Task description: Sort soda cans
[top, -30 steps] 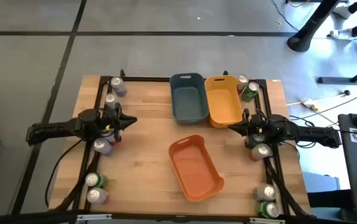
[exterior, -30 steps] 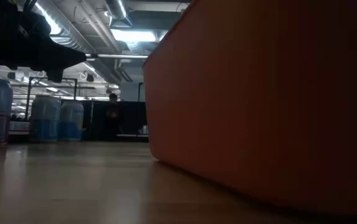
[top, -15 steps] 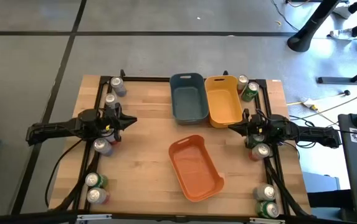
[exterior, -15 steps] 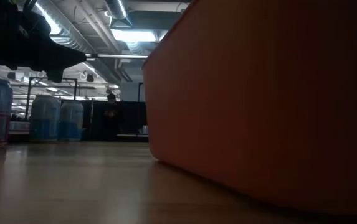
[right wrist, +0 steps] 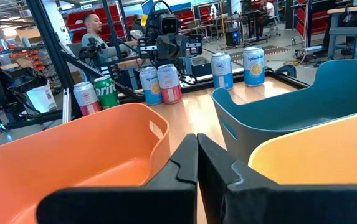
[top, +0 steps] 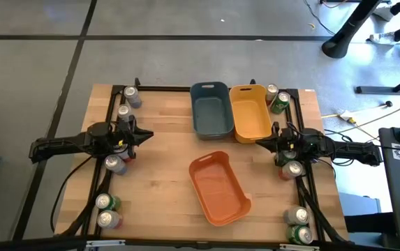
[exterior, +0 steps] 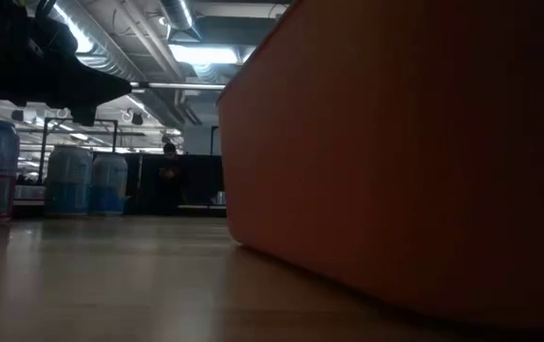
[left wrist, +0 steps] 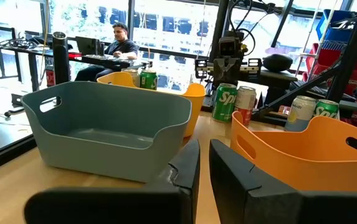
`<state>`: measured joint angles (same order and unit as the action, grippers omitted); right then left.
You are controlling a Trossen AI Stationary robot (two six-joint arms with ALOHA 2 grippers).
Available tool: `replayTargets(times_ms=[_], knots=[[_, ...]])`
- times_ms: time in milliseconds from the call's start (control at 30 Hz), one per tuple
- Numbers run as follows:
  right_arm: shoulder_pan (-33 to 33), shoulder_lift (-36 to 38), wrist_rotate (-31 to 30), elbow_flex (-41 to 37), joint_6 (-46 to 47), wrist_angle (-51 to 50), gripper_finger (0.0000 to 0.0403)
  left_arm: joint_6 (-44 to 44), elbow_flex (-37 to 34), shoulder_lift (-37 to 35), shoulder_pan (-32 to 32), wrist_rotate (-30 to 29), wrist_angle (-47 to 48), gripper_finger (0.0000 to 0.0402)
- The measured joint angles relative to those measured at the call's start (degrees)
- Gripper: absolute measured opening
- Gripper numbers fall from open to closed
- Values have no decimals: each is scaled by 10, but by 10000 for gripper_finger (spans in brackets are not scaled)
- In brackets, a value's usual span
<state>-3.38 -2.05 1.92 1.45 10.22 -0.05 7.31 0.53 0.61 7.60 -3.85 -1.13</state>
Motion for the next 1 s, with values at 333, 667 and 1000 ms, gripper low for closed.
replayTargets(times_ms=[333,667,1000], knots=[[0,0,1,-1,-1,10,3,0,0,0,0,0,0,29],[0,0,1,-1,8,39,3,0,0,0,0,0,0,29],[0,-5,-39,66,-77,-29,3,-70,0,0,0,0,0,29]])
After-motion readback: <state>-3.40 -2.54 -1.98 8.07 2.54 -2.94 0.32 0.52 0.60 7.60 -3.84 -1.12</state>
